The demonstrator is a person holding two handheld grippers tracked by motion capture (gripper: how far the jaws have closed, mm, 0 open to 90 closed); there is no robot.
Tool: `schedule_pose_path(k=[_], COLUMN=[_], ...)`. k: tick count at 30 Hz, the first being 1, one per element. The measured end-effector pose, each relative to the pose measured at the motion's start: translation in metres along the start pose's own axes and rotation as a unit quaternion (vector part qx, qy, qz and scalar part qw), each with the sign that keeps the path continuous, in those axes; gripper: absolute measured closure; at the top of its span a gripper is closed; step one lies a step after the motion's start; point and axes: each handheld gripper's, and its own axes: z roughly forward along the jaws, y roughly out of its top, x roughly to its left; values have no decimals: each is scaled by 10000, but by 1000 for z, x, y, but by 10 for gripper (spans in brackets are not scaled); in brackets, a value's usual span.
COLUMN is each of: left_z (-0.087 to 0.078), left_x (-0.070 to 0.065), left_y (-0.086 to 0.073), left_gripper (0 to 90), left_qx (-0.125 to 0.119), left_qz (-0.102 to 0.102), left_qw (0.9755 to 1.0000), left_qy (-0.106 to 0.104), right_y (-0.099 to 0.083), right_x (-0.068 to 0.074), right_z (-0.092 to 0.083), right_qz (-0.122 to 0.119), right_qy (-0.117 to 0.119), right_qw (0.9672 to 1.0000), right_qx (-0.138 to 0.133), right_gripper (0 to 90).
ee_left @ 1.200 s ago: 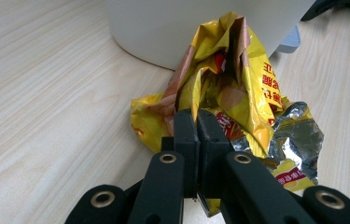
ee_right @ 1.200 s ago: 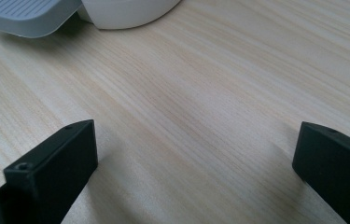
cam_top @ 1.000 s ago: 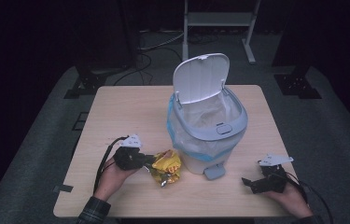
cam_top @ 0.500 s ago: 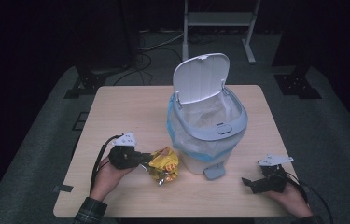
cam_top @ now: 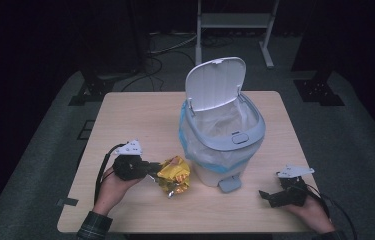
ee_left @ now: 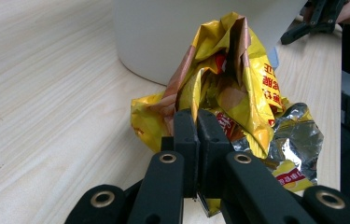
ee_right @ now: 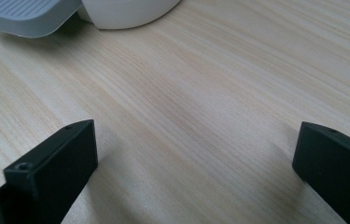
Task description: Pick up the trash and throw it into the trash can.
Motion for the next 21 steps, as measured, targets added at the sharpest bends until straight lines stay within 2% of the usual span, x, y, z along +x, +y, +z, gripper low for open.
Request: schedule_pose_path(k=[21], left_z=[-14], left_x=[-1], left_y=[5], left_gripper=[883], left_qx=[-172], left_qz=[-37], left_qw=[9998], left_qy=[-20], right_y=[0], right_x=[0], right_z=[0], right_qz=[-1], right_qy=[-1], right_qw=[10000], right_qx=[1], right_gripper=[0])
